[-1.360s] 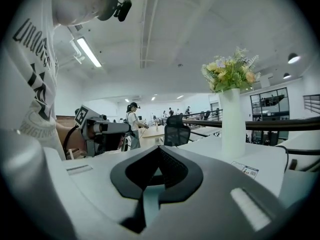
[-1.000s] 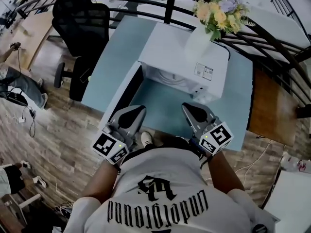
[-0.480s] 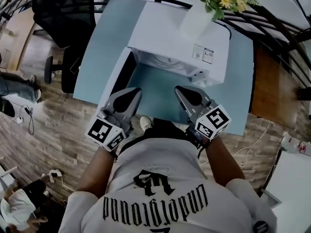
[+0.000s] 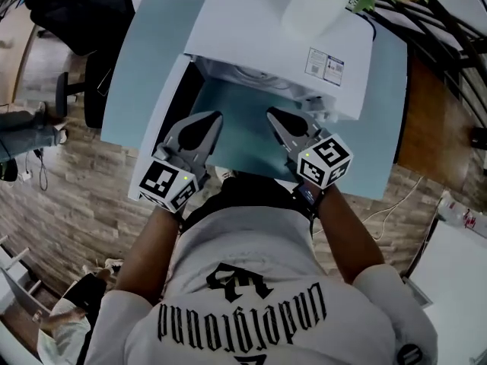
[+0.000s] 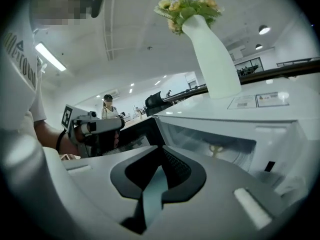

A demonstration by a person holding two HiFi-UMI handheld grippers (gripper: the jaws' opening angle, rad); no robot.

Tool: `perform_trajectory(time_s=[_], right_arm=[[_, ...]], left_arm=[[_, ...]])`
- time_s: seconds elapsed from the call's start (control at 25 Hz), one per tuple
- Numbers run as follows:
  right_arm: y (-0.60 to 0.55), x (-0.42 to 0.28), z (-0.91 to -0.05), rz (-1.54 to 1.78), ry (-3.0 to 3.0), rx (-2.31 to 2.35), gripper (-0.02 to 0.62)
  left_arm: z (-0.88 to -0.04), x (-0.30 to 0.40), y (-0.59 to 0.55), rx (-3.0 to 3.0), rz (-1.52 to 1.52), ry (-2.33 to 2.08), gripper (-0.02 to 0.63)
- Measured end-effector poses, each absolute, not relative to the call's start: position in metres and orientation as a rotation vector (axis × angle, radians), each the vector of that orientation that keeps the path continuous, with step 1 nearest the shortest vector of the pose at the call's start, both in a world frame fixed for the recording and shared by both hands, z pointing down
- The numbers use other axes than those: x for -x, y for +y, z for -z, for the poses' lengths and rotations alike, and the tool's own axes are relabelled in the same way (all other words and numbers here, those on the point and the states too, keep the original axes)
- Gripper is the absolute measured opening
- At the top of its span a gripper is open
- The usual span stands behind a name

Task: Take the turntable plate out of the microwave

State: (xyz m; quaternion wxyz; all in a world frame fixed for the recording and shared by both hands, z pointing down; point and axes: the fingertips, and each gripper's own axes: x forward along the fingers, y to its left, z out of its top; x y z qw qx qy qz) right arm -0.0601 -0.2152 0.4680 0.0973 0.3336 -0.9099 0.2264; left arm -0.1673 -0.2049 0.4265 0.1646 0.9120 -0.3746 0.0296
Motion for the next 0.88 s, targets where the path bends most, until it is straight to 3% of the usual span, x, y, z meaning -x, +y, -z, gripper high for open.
perform_trajectory(time_s=[0.88], right_arm=[[-0.261,0.087,-0.595,-1.192,-2.544,-1.007,0.092]], left_arm=[[-0.529,0.157,-0.265,-2.504,-0.118,-1.052,0.049]])
